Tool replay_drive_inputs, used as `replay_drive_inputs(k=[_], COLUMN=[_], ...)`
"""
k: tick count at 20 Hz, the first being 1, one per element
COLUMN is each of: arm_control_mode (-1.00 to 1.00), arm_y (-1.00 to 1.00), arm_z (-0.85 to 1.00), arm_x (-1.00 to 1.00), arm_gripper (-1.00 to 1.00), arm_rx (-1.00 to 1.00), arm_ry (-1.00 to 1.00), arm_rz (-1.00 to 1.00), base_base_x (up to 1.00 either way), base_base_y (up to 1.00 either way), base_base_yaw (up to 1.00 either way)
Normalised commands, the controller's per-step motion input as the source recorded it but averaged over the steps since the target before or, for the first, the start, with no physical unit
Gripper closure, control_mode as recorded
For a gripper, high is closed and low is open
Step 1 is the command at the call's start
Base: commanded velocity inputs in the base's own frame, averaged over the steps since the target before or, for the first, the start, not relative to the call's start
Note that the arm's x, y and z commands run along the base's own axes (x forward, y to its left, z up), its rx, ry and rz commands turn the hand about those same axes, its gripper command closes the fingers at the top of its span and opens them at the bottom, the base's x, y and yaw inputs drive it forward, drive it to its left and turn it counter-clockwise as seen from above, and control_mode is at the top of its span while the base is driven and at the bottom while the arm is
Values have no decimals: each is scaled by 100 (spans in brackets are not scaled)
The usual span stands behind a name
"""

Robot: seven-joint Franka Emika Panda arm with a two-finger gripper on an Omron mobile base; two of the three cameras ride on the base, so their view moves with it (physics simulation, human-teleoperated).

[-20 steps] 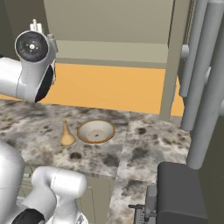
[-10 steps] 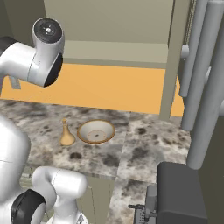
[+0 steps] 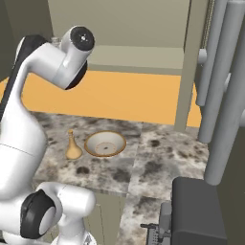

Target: Retrieve the bottle and the shaker from the cabinet and place them next to the mixing bowl on the counter. Then add garlic from the fridge to the mixing bowl.

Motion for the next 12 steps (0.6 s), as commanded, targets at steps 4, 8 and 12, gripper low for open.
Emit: replay_drive_inputs(k=[4,8,12], arm_control_mode=[-100,-100,-100], arm_y=[19,40,9], arm_z=[-8,0,6], arm_x=[43,40,59], arm_gripper=[-100,-100,-100], arm_rx=[28,8,22], arm_ry=[17,26,18], arm_rz=[0,0,0], base_base_x=[0,0,0], base_base_y=[0,0,0], base_base_yaw=[0,0,0])
